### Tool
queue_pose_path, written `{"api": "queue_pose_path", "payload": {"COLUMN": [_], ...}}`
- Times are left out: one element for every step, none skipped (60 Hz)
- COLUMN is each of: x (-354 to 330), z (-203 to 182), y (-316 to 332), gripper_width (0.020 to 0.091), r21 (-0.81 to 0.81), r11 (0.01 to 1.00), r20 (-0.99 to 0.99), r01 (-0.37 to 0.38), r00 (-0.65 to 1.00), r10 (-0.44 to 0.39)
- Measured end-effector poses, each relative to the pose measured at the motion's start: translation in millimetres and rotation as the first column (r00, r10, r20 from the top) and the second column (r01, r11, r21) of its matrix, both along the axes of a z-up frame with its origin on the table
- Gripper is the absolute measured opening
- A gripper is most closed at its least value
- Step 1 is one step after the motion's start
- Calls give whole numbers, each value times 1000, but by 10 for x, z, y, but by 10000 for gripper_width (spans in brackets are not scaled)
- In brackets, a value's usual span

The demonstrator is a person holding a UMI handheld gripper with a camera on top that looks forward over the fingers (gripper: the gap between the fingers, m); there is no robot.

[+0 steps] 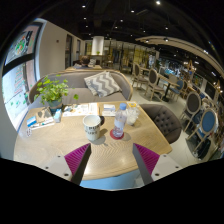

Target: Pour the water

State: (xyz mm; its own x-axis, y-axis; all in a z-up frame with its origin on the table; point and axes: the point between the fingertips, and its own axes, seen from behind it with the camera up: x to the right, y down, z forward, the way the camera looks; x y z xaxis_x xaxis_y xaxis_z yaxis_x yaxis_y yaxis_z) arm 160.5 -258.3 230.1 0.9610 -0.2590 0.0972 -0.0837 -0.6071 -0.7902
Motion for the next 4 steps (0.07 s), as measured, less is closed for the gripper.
{"api": "queue_pose_path", "payload": {"x": [2, 0, 2, 0], "z": [12, 14, 15, 17], "y": [-5, -12, -17, -20], "gripper_width": [857, 855, 856, 856], "r21": [0, -1, -2, -3], "r11": [1000, 1000, 1000, 1000], "r20": [6, 12, 16, 19], "r01": [-2, -3, -4, -4], "r00": [1000, 1000, 1000, 1000], "r10": [2, 3, 4, 4]}}
